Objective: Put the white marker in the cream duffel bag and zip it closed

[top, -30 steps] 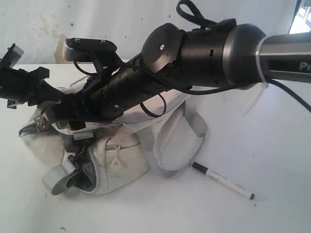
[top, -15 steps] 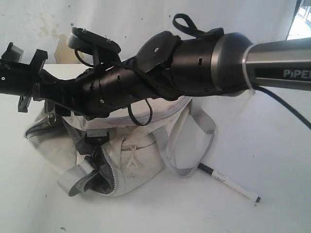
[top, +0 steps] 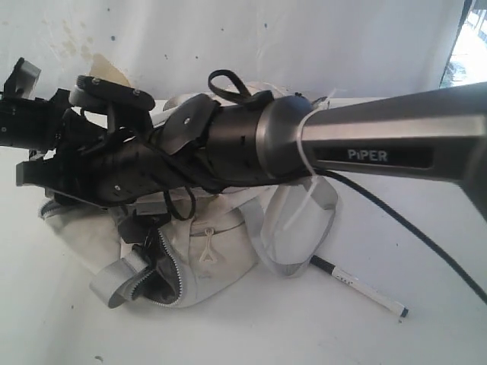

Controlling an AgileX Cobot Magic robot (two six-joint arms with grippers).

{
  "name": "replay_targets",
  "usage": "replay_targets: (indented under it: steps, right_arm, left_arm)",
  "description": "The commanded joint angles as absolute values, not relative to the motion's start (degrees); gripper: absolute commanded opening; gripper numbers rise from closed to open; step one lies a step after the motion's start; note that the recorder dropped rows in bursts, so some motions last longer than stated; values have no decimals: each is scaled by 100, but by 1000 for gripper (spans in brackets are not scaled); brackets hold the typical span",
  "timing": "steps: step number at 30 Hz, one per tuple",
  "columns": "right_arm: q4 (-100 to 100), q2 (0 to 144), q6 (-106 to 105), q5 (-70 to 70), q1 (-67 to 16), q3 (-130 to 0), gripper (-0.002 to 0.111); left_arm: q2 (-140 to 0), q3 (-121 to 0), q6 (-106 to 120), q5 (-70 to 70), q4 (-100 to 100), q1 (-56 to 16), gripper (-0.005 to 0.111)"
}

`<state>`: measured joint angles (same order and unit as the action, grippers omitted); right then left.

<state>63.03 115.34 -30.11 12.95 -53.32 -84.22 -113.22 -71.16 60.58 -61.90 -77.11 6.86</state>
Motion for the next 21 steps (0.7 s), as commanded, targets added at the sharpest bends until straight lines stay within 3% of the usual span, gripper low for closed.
replay_targets:
  steps: [1, 21]
  right_arm:
    - [6332, 11726, -3333, 924, -5421, -8562, 47]
    - [6332, 12470, -3330, -99, -5444, -9071, 47]
  left_arm:
    - [-11276, -7141, 6343, -6381, -7877, 668, 1]
    - [-11276, -7141, 6124, -6477, -7702, 668, 1]
